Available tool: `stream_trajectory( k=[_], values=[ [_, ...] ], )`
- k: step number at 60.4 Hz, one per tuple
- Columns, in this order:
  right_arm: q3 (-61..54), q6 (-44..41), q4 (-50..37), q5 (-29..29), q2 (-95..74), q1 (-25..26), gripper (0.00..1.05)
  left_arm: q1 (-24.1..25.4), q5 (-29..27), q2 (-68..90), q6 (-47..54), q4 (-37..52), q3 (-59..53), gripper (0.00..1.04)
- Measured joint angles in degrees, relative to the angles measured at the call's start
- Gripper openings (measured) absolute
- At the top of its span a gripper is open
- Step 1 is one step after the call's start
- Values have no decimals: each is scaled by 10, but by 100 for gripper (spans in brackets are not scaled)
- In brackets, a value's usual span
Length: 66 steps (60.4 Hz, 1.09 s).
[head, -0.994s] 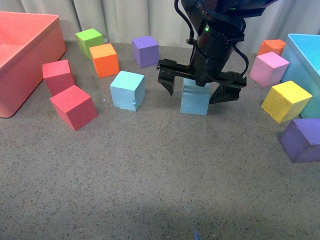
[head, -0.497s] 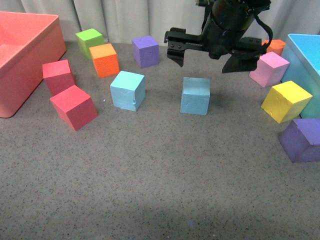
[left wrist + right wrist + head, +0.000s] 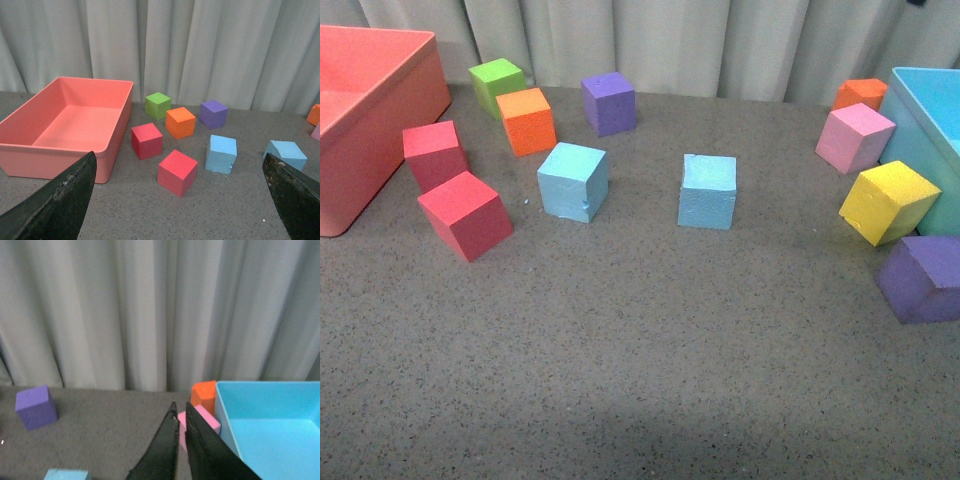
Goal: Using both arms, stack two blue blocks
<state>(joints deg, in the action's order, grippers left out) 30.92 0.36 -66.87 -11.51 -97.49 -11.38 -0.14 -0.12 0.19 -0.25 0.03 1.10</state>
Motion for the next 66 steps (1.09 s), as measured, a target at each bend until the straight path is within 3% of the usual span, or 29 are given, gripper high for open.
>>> stream_trajectory(
  k=[2, 33, 47, 66],
  values=[
    [-26, -3, -2, 8, 14, 5, 1, 0, 0, 0, 0, 0, 0, 98],
    [-224, -3, 47, 69, 257, 65, 1, 0, 0, 0, 0, 0, 0, 98],
    [-267, -3, 117, 110, 370, 111, 1, 0, 0, 0, 0, 0, 0, 98],
    [-299, -3, 242, 114, 529, 112, 1, 0, 0, 0, 0, 0, 0, 98]
  ],
)
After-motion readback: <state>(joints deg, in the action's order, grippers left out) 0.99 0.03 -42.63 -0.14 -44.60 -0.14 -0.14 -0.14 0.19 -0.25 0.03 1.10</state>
